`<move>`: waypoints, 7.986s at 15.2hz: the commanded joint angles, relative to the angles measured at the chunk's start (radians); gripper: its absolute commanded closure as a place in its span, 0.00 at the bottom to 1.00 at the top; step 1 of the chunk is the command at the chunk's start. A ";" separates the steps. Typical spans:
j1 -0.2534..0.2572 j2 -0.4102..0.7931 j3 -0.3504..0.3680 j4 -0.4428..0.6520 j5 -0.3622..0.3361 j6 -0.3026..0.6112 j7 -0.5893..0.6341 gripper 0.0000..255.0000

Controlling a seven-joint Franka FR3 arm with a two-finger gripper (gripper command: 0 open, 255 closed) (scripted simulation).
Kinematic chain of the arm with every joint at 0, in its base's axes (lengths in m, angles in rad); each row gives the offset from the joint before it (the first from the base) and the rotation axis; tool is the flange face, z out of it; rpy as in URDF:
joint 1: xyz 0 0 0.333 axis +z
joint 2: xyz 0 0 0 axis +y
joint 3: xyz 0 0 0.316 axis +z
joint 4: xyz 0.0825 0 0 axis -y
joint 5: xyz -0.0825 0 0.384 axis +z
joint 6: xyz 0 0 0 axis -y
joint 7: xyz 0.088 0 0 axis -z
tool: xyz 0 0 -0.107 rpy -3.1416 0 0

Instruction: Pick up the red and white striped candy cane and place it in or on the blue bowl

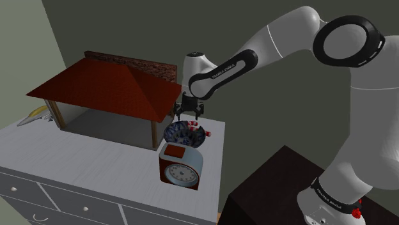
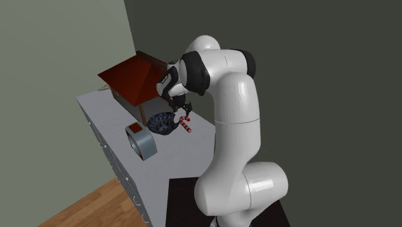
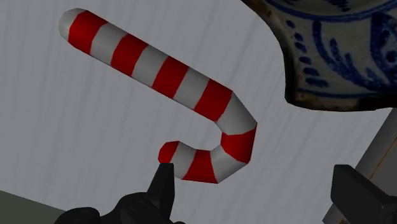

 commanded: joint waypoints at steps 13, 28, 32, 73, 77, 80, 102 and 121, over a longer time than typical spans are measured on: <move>-0.077 -0.099 0.088 -0.171 0.027 0.029 -0.314 0.00; -0.267 -0.145 0.221 -0.340 0.086 0.105 -1.090 0.00; -0.266 -0.145 0.220 -0.340 0.087 0.105 -1.090 0.00; -0.291 -0.405 0.269 -0.227 0.214 -0.250 -1.137 1.00; -0.240 -0.412 0.313 -0.230 0.217 -0.247 -1.043 1.00; -0.201 -0.406 0.347 -0.220 0.212 -0.247 -0.968 1.00; -0.150 -0.280 0.366 -0.288 0.135 -0.064 -0.860 1.00; -0.167 -0.357 0.374 -0.238 0.183 -0.183 -0.894 0.00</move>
